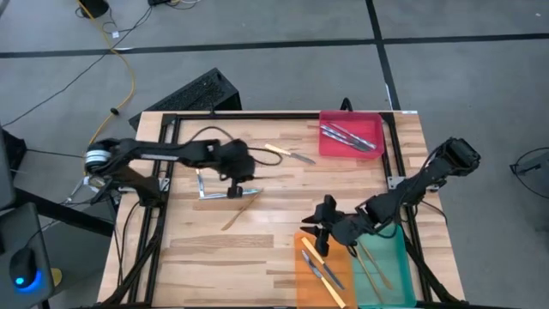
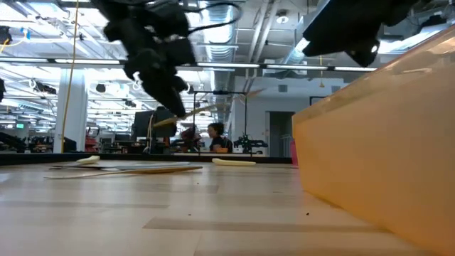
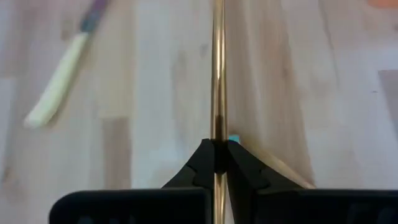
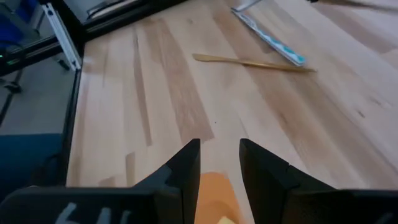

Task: Sort silverware by color (type)
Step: Put the gold knife into the orange bin

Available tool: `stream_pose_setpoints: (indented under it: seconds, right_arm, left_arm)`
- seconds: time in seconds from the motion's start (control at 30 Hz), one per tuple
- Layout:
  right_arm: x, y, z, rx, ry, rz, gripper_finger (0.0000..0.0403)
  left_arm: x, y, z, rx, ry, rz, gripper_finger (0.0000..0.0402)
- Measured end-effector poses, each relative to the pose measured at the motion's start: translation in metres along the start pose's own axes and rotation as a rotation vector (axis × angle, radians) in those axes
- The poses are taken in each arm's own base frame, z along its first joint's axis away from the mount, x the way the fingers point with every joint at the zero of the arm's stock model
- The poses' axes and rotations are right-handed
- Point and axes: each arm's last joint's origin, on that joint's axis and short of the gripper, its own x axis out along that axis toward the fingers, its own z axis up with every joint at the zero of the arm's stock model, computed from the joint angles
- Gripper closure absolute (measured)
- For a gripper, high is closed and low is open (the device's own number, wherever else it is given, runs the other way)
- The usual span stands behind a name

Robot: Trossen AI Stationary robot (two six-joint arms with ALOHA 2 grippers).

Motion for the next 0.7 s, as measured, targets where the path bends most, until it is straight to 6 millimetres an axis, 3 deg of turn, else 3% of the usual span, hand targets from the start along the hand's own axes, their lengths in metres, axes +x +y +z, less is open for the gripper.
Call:
stream_pose_setpoints:
  seconds: [0.3, 0.7]
  right_arm:
    - [-0.004, 0.003, 0.004, -0.012, -0.17, -0.128, 0.0267]
    - [0.006, -0.004, 0.051, -0.089, -0.444, -0.104, 0.0267]
  left_arm:
    - [-0.034, -0.021, -0.033, -0.174, -0.474, 0.008, 0.0391]
    - [-0.065, -0.066, -0.031, -0.18, -0.997, -0.13, 0.0389]
